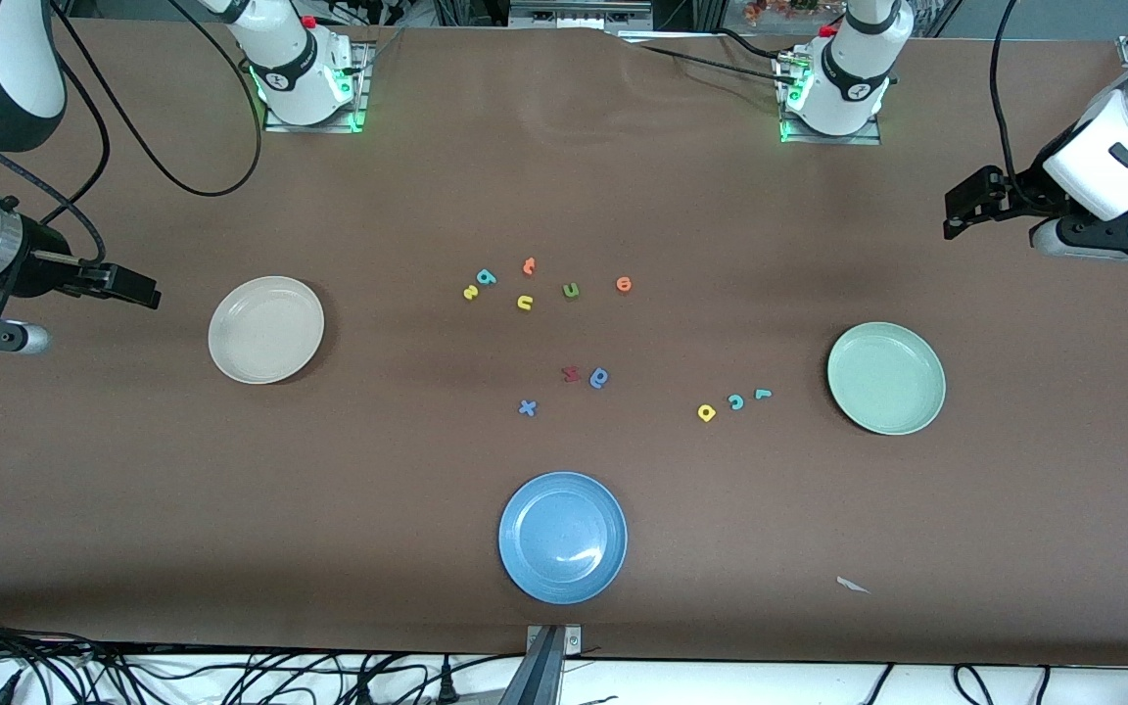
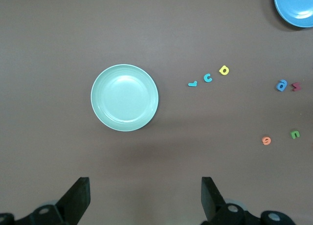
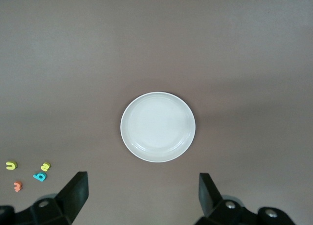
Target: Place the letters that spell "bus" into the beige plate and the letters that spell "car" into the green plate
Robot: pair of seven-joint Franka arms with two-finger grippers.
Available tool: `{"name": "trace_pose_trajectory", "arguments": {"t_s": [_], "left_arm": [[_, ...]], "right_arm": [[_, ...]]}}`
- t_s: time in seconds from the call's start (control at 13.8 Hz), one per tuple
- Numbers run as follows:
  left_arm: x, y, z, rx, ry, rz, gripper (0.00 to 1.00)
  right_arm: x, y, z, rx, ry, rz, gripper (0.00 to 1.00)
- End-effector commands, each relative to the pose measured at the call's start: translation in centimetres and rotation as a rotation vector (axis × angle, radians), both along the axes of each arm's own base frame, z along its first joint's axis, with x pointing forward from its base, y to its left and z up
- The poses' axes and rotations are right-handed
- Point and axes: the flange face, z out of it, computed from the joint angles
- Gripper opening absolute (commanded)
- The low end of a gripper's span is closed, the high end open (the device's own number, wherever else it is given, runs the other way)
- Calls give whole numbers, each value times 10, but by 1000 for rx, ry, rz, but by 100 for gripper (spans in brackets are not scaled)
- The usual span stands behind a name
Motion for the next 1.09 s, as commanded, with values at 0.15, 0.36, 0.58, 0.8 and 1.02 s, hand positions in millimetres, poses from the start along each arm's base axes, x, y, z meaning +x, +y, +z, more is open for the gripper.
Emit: {"name": "trace_pose_trajectory", "arguments": {"t_s": [0.15, 0.36, 0.58, 0.8, 1.02], "left_arm": [[-6, 10, 5, -10, -26, 21, 100], [7, 7, -22, -9, 14, 21, 100], [15, 1, -42, -5, 38, 8, 100], [11, 1, -63, -1, 84, 5, 100], [9, -1, -77, -19, 95, 21, 95]], "right_arm": [[-2, 2, 3, 19, 7, 5, 100], [-3, 1, 2, 18, 9, 3, 100], [-3, 2, 3, 19, 8, 5, 100], [-3, 2, 3, 19, 7, 5, 100], [-3, 2, 3, 19, 7, 5, 100]]}}
